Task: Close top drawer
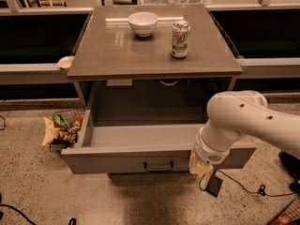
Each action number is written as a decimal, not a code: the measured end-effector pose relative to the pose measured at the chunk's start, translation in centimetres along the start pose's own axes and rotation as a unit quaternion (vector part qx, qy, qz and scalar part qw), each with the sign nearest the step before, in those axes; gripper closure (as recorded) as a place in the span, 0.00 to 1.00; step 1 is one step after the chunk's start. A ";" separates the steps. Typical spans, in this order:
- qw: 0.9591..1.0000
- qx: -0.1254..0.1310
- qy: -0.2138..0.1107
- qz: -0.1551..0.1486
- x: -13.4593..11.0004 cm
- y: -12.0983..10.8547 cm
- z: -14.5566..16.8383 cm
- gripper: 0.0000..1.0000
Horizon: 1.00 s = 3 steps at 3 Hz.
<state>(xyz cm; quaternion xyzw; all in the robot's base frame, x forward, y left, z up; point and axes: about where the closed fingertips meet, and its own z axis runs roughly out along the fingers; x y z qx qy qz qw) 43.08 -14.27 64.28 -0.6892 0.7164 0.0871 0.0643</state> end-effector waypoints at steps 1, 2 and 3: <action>1.000 0.002 0.001 -0.001 0.1 -0.1 0.0 0.59; 1.000 0.002 0.001 -0.001 0.1 -0.1 0.0 0.28; 1.000 0.002 0.001 -0.001 0.1 -0.1 0.0 0.04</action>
Offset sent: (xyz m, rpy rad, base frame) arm 0.0007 -0.0006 0.0001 -0.0028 -0.0041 0.0015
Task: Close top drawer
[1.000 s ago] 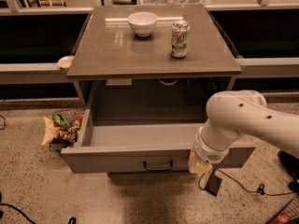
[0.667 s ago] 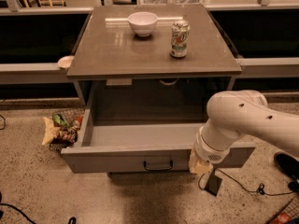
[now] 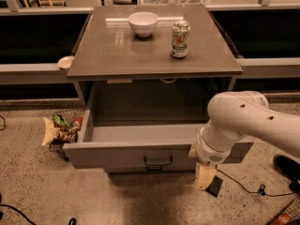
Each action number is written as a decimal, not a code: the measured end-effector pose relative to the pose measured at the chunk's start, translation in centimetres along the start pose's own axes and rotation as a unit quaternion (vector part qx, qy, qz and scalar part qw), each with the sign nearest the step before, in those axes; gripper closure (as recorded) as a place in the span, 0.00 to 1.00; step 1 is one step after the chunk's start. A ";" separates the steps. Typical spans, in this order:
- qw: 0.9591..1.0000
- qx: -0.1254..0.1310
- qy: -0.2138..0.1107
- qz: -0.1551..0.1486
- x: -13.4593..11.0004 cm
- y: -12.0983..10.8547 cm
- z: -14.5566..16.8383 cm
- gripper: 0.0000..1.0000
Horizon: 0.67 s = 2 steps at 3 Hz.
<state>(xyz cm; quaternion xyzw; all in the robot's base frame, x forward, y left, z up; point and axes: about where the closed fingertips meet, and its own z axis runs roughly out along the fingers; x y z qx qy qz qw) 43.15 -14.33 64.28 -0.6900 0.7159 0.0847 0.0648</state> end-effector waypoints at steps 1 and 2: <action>1.000 0.000 0.000 0.000 0.0 0.0 0.0 0.00; 1.000 -0.007 0.005 -0.012 0.0 -0.1 0.1 0.00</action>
Offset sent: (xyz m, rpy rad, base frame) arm 0.0032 0.0012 -0.0022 -0.0198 0.0202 0.0595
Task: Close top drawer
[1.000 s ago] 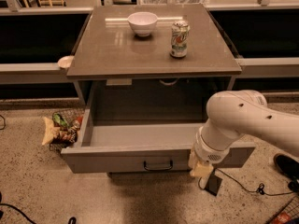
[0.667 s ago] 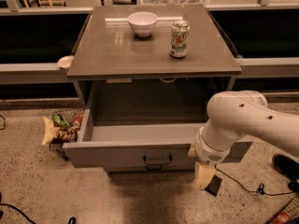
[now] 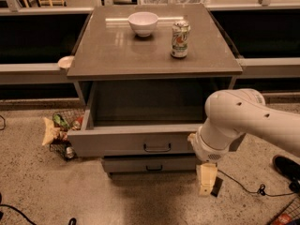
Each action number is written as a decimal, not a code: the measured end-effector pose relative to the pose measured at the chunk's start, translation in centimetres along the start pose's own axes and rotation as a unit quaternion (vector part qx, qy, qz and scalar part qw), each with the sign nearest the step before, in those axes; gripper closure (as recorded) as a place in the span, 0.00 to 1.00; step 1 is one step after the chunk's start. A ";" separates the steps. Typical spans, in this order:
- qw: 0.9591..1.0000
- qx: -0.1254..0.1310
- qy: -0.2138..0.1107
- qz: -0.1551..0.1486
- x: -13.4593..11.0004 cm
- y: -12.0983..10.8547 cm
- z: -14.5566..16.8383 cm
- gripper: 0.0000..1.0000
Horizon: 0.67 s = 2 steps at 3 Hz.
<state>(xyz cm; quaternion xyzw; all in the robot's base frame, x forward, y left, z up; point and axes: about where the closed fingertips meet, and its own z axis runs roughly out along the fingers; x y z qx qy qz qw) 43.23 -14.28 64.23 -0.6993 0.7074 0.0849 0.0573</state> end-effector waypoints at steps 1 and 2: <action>1.000 0.006 0.007 -0.021 0.4 -1.9 0.1 0.18; 0.999 0.030 0.022 -0.026 1.3 -5.2 -0.1 0.42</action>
Offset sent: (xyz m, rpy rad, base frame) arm 0.0945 -0.0272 -0.0026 -0.0853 -0.1372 0.0386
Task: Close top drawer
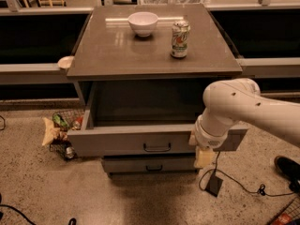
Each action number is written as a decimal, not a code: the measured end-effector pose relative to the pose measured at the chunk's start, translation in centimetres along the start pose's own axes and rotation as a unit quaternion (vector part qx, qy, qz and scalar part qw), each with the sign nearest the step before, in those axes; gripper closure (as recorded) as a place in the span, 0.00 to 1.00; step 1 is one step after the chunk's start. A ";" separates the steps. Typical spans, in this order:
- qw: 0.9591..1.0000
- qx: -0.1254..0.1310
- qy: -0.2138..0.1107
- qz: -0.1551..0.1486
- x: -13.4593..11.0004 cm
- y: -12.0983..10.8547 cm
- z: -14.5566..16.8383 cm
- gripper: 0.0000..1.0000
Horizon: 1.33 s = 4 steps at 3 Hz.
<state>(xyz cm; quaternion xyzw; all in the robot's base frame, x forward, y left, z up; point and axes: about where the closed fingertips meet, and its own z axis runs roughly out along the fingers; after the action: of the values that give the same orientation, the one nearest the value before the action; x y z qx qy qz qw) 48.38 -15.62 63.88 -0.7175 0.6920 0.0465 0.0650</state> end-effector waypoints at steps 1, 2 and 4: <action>0.999 0.032 0.023 0.003 1.0 -2.9 -0.1 0.65; 0.997 0.060 0.038 0.009 1.7 -5.4 -0.3 0.67; 0.996 0.076 0.031 0.016 3.1 -9.0 -0.1 0.20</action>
Offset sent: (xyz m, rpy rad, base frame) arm 0.0891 -0.0246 0.0064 -0.1012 -0.1943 -0.0699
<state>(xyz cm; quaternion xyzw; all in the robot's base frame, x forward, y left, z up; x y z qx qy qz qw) 57.48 -18.41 63.76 -0.7005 0.7064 -0.0279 0.0973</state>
